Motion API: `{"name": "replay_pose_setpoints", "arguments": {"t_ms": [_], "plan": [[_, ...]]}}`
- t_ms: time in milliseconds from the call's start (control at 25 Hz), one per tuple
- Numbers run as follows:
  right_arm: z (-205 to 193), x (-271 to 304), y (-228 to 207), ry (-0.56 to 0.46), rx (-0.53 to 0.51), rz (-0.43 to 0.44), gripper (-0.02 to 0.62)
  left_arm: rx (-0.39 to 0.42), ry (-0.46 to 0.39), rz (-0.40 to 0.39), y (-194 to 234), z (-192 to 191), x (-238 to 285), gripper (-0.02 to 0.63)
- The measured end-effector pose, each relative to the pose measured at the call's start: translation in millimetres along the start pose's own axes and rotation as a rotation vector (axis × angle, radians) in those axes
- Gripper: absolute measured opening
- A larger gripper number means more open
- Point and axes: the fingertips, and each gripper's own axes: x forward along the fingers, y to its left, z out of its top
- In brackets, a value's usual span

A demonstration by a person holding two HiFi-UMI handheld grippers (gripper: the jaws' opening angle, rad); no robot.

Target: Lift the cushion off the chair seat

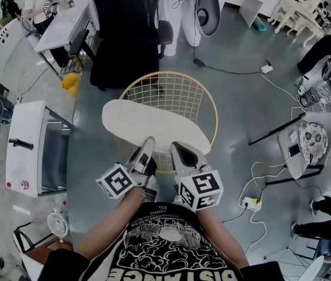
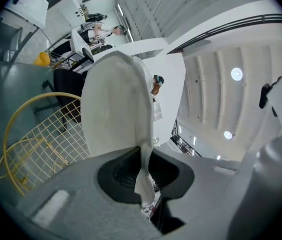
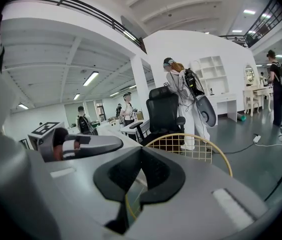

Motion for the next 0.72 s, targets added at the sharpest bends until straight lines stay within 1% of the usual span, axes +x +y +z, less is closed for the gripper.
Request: {"name": "replay_pose_setpoints", "arguments": {"t_ms": [240, 720], "plan": [[3.3, 1.1, -3.9, -0.005, -0.009, -0.003, 0.000, -0.001, -0.003, 0.010, 1.6, 1.1, 3.6, 0.040], [4.9, -2.3, -5.0, -0.003, -0.013, 0.008, 0.000, -0.022, -0.006, -0.006, -5.4, -4.9, 6.0, 0.040]]}}
